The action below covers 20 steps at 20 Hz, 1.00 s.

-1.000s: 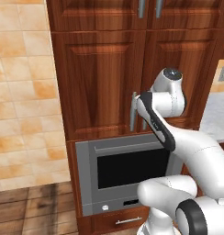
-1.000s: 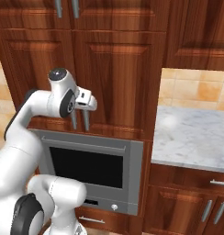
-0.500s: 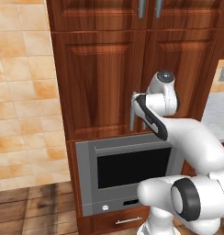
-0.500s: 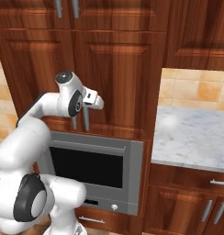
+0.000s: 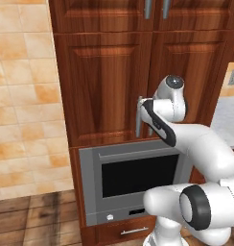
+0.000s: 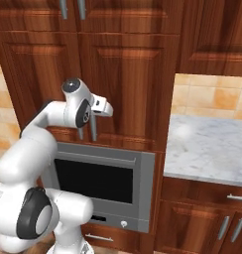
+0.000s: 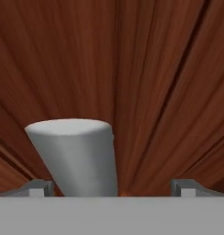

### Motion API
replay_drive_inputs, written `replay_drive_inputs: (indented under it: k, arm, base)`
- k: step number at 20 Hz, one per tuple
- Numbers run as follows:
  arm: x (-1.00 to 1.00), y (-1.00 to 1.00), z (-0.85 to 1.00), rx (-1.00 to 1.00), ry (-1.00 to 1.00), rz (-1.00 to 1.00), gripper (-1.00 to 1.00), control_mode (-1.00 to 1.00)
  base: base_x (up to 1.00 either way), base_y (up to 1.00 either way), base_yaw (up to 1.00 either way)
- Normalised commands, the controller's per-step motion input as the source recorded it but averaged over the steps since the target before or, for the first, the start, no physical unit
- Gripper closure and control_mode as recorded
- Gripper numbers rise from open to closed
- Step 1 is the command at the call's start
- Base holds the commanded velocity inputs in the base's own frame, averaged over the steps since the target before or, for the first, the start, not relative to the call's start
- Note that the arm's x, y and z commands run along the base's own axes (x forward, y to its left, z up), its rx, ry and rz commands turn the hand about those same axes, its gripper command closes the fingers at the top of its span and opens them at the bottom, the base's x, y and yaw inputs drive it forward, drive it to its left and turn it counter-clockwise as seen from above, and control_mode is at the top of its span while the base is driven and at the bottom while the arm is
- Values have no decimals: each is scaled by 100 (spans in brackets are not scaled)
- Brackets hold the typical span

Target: Open the cabinet and setup a tea strainer by placing it in the bowl upright.

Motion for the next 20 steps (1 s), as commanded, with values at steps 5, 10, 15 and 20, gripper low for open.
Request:
replay_drive_inputs:
  k: [5, 10, 15, 20]
  arm:
    - [34, 0, -10, 0, -14, 4, -100, -100]
    - [57, 0, -10, 0, -12, 0, -100, -100]
    - [47, 10, -6, -1, -13, 0, -100, -100]
    - [32, 1, -11, 0, -21, 0, -100, -100]
  base:
    - [0, 0, 0]
    - [0, 0, 0]
    - [0, 0, 0]
    - [0, 0, 0]
